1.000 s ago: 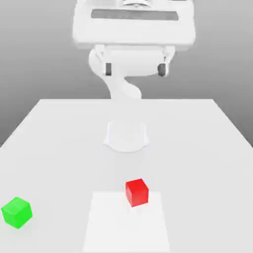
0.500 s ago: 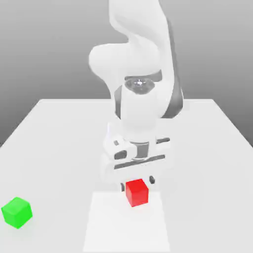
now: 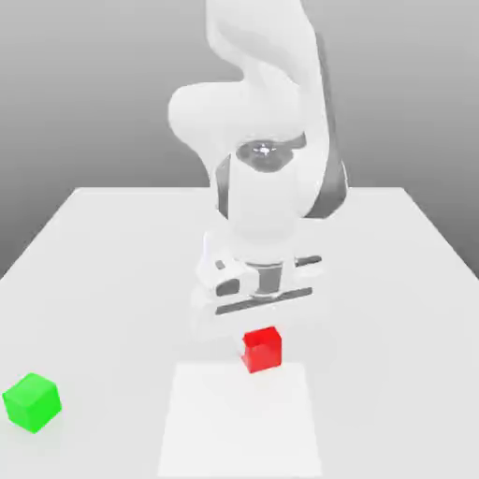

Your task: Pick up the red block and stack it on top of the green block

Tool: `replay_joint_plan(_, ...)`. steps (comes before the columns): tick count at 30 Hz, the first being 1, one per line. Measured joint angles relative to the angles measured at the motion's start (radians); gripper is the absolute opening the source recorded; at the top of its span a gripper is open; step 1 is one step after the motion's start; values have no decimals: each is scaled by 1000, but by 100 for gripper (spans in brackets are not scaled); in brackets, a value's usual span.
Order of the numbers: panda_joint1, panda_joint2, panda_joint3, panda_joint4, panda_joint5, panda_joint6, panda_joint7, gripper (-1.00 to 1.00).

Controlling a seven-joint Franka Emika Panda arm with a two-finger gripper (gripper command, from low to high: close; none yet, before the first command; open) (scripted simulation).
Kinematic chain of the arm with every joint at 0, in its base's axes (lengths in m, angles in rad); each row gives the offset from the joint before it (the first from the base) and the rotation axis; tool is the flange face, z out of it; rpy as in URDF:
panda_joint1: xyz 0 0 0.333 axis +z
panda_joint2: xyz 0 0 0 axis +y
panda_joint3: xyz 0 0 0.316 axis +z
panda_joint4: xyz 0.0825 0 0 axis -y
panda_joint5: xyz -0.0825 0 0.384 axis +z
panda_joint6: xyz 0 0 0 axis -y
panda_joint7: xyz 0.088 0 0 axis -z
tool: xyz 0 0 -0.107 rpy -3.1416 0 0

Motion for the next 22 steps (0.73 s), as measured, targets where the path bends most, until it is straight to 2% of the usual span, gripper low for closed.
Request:
replay_joint_plan(13,-413,201,-248,440,74,-246,350,-100)
replay_joint_plan(18,-464,362,-227,490,167,-140,320,-100)
replay_joint_plan(19,-472,384,-218,492,180,-121,312,100)
replay_joint_plan(22,-472,384,-218,492,180,-121,312,100)
